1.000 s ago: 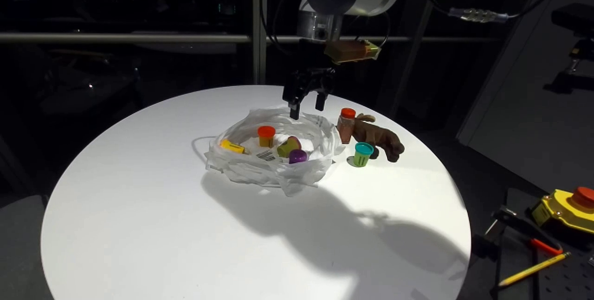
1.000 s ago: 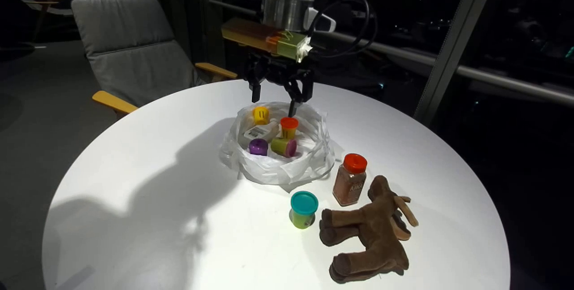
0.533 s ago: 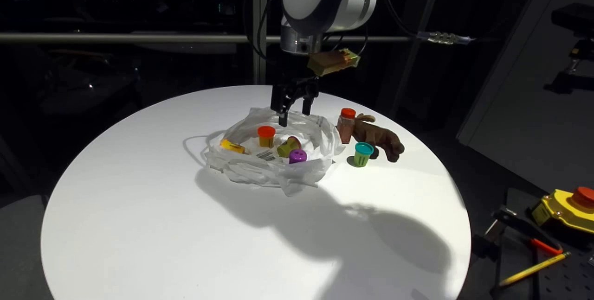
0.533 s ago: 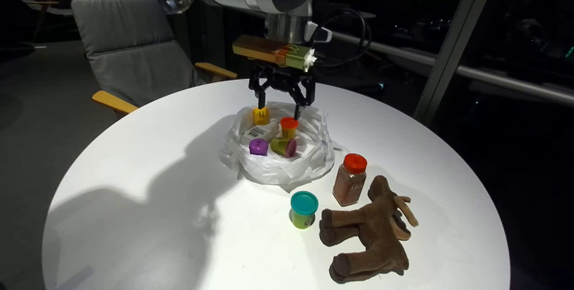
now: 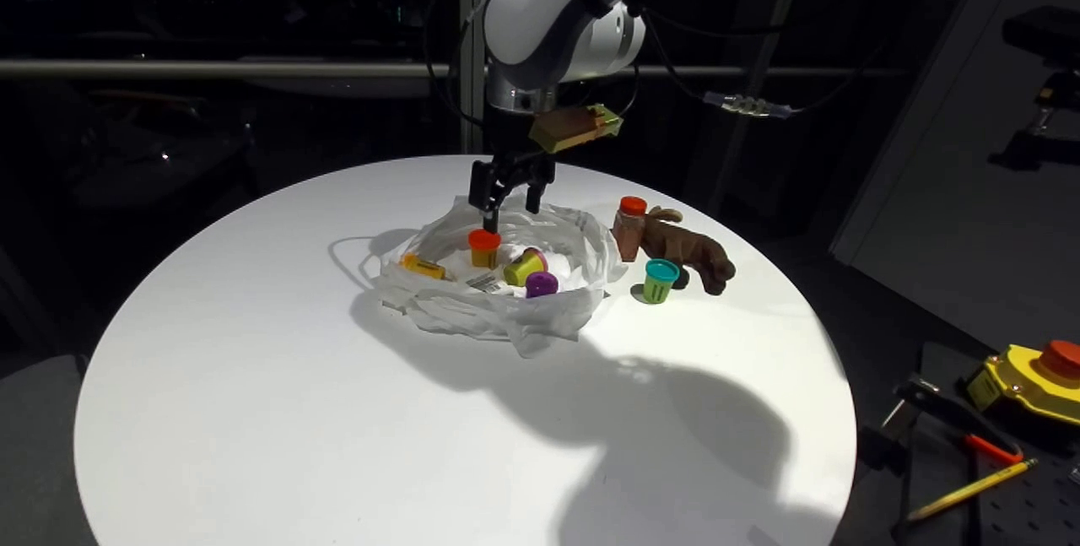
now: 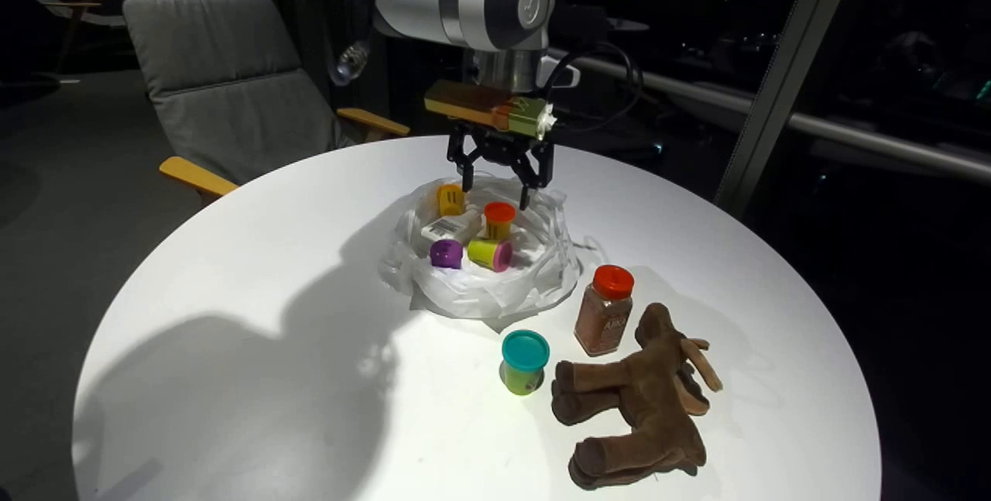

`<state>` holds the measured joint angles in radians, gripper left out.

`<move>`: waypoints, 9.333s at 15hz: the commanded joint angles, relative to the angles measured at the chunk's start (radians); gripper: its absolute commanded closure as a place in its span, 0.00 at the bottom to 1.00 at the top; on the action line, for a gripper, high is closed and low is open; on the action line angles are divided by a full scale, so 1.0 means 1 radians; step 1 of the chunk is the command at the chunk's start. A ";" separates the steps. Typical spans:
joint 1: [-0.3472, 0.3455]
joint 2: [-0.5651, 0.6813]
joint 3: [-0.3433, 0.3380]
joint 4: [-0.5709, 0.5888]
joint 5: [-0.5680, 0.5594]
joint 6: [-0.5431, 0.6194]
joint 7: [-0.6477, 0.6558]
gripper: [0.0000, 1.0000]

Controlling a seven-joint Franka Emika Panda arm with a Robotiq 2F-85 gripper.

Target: Pick up all the objects from the plastic bag and put them on the table.

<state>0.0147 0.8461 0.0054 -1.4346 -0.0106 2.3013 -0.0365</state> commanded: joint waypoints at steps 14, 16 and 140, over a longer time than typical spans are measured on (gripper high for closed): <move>0.004 0.301 0.016 0.435 0.002 -0.197 -0.007 0.00; 0.010 0.326 0.012 0.475 -0.003 -0.210 -0.004 0.26; 0.216 -0.116 -0.171 -0.358 0.067 0.325 0.851 0.00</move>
<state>0.2112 0.6646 -0.1418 -1.8830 0.0606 2.6189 0.7456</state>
